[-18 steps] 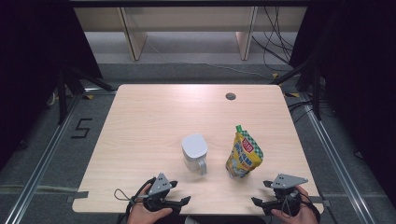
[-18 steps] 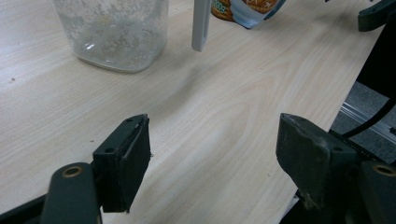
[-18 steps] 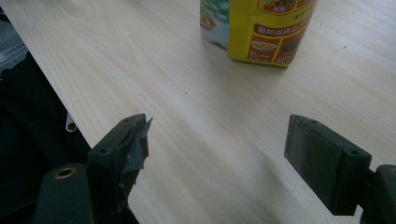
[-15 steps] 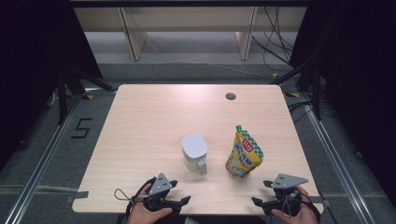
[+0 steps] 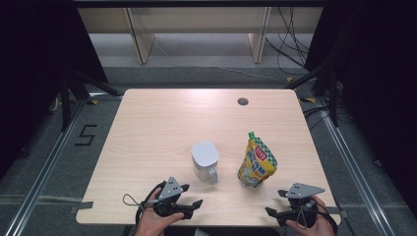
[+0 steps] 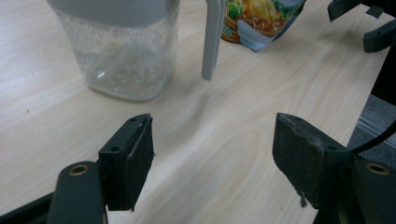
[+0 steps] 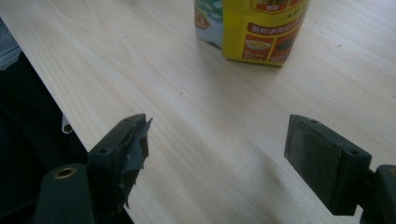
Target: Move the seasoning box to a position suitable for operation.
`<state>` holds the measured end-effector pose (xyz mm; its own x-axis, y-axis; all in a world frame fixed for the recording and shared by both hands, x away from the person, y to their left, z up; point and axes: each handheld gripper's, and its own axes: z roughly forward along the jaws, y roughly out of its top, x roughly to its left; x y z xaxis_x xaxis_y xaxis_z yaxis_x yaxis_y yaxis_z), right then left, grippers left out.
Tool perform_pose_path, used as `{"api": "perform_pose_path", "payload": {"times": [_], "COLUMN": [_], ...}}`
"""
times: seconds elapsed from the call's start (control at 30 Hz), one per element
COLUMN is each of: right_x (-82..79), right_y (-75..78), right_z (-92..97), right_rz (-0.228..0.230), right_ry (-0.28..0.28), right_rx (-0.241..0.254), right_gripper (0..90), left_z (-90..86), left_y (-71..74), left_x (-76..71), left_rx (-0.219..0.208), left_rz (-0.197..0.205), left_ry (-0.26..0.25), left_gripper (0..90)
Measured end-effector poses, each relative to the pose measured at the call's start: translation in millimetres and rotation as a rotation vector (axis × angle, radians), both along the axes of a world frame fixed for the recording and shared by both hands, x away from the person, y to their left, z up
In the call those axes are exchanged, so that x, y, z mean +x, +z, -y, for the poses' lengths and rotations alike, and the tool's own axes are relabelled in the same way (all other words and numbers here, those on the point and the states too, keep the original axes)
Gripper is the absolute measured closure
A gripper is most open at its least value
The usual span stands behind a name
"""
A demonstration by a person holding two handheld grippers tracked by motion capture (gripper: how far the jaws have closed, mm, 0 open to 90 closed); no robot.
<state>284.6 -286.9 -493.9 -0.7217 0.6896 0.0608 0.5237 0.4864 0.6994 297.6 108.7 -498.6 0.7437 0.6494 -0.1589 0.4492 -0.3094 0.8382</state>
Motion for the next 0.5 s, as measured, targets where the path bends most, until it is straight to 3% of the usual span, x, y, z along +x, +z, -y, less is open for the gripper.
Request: {"api": "perform_pose_path", "payload": {"times": [0.13,0.33,0.47,0.5], "right_x": [0.8,0.7,0.1,0.4], "right_y": [-0.7,-0.4,-0.5,-0.7], "right_z": [0.0,-0.1,-0.5,-0.6], "right_rz": [0.001,0.006,0.008,0.007], "right_ry": [0.007,0.012,0.011,0.015], "right_rx": [0.0,0.002,0.005,0.001], "right_gripper": [22.7,22.7,22.8,22.8], "left_z": [8.1,26.6,36.1,39.5], "left_y": [1.4,4.8,6.3,5.4], "left_x": [7.5,20.4,31.0,34.2], "left_rx": [-0.011,0.019,0.013,-0.008], "left_rz": [0.006,0.056,0.055,0.058], "left_ry": [0.002,-0.037,-0.024,-0.044], "left_gripper": [30.8,35.7,39.8,40.3]}}
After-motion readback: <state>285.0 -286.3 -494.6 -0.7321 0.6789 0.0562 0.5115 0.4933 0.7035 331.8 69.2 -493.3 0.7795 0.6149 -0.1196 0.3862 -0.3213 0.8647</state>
